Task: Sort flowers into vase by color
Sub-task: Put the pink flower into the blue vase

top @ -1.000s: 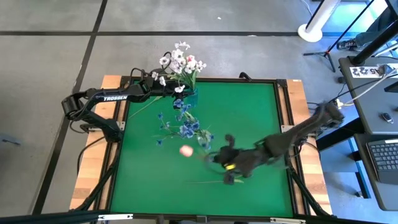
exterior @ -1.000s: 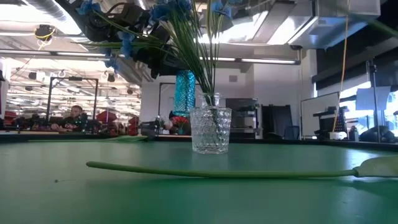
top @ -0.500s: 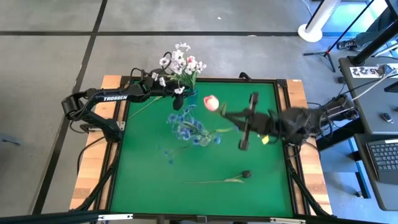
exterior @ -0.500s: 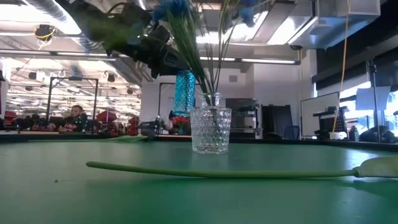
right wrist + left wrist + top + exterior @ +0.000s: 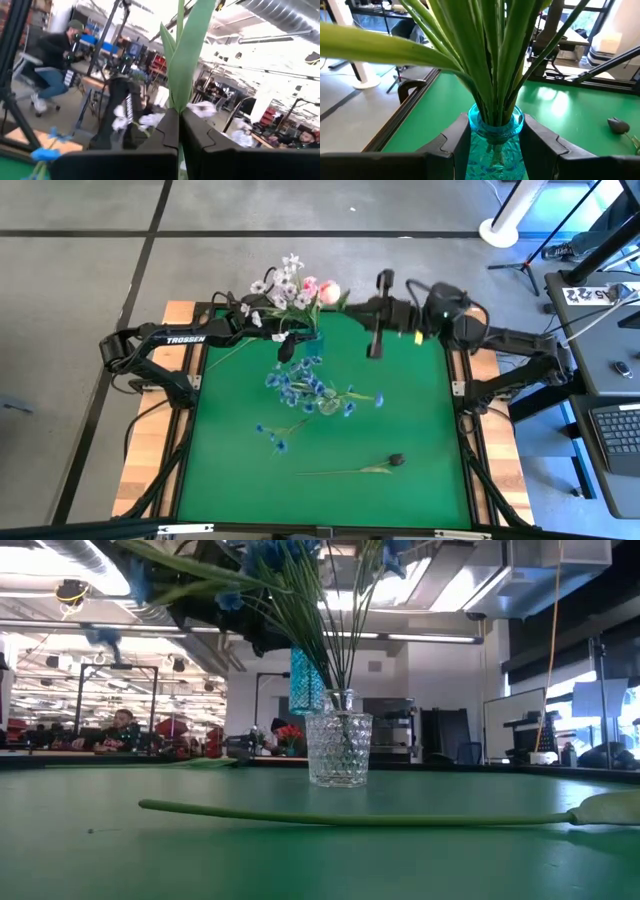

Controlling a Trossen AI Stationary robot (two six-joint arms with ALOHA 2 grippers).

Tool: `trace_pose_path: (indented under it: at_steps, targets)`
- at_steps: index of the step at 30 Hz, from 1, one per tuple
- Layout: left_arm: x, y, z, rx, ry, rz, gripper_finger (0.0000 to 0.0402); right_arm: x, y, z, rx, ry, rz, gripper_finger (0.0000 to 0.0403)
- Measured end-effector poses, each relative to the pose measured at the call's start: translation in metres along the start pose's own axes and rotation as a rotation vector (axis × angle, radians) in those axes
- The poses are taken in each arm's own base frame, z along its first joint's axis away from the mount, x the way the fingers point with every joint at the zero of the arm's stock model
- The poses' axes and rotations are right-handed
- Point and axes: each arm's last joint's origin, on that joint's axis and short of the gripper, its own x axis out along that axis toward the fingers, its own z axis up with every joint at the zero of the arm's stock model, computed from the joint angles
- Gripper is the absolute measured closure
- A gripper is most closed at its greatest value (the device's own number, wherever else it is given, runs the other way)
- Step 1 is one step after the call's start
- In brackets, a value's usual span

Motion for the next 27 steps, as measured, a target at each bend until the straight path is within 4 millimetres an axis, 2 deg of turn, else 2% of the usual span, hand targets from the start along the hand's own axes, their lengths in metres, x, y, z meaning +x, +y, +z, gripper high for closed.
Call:
trace_pose_path:
  at_steps: [5, 11, 16, 20, 27]
  targets:
    - [0.000, 0.000, 0.001, 0.029, -0.012, 0.002, 0.0264, -0.004, -0.031, -0.007, 0.055, -0.097, 0.031, 0.0401]
    - [-0.001, 0.002, 0.010, 0.063, -0.098, 0.010, 0.0264, 0.005, -0.047, -0.020, 0.094, -0.262, 0.148, 0.0401]
    - [-0.002, 0.002, 0.015, 0.104, -0.146, 0.015, 0.0264, 0.017, -0.059, -0.045, 0.154, -0.328, 0.205, 0.0401]
    - [-0.001, 0.002, 0.014, 0.102, -0.133, 0.024, 0.0264, 0.027, -0.066, -0.069, 0.201, -0.370, 0.237, 0.0401]
    - [-0.001, 0.003, 0.013, 0.099, -0.124, 0.049, 0.0264, 0.040, -0.064, -0.099, 0.272, -0.416, 0.265, 0.0401]
